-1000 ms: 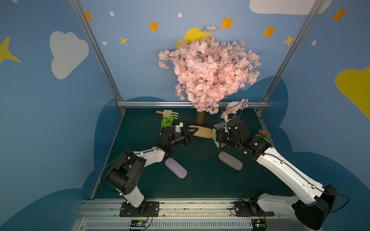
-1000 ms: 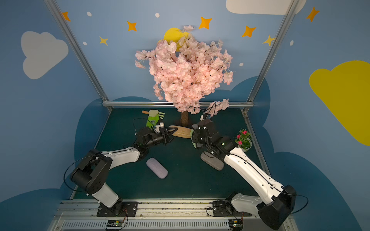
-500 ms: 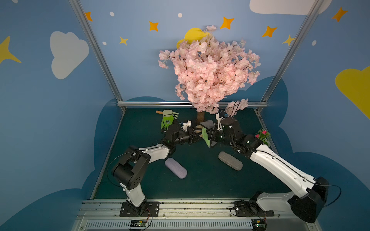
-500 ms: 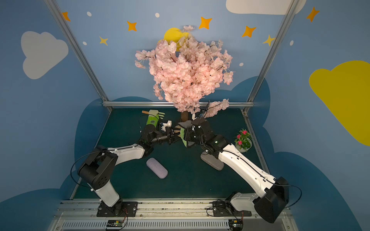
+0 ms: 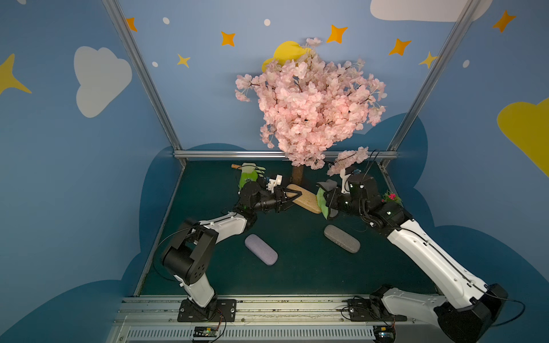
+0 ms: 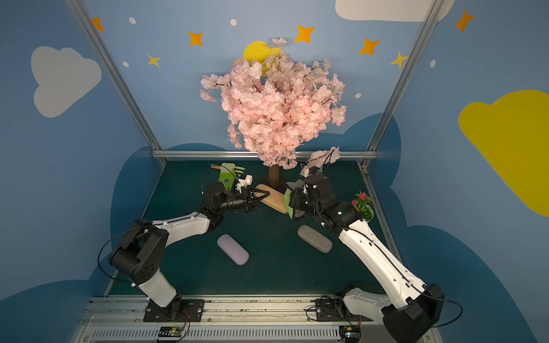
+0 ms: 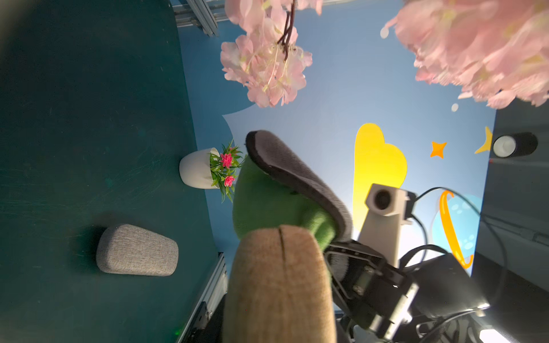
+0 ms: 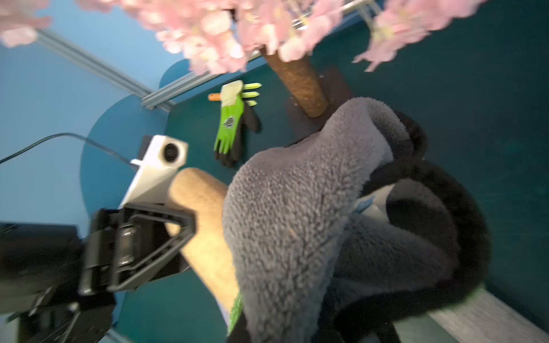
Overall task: Wipe the eyeglass case
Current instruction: Wipe the dirt from the eyeglass case.
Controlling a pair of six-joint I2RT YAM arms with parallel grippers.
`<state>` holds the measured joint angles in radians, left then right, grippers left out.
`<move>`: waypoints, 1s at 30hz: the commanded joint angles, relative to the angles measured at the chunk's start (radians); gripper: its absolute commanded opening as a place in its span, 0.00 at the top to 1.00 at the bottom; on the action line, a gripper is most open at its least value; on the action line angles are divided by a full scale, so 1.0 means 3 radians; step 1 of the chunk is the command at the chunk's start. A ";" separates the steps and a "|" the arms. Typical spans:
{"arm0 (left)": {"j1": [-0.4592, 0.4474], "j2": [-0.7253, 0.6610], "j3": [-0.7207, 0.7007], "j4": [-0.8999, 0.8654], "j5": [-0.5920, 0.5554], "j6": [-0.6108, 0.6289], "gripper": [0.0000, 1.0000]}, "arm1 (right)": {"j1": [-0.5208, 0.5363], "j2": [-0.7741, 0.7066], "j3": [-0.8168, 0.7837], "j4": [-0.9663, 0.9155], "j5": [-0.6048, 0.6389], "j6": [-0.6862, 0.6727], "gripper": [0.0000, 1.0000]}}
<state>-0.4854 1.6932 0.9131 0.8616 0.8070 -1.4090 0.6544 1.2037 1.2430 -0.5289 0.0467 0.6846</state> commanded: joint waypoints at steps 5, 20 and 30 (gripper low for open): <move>-0.0024 -0.0086 0.0272 -0.0172 0.0571 0.0765 0.97 | 0.0353 0.0418 0.0227 0.0248 -0.0173 0.0082 1.00; -0.0016 -0.0714 0.0528 -0.2470 0.0549 0.3146 0.97 | -0.0405 0.0075 -0.0133 -0.0004 -0.0899 0.0092 1.00; -0.0260 -0.0855 0.0659 -0.3255 -0.0283 0.4252 0.97 | 0.0279 0.0373 0.0433 0.0192 -0.0942 0.0591 1.00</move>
<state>-0.5571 1.4490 1.1114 -0.0498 0.8253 -0.2504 0.6712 1.2881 1.3415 -0.5159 -0.2089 0.7963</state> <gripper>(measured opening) 0.377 0.119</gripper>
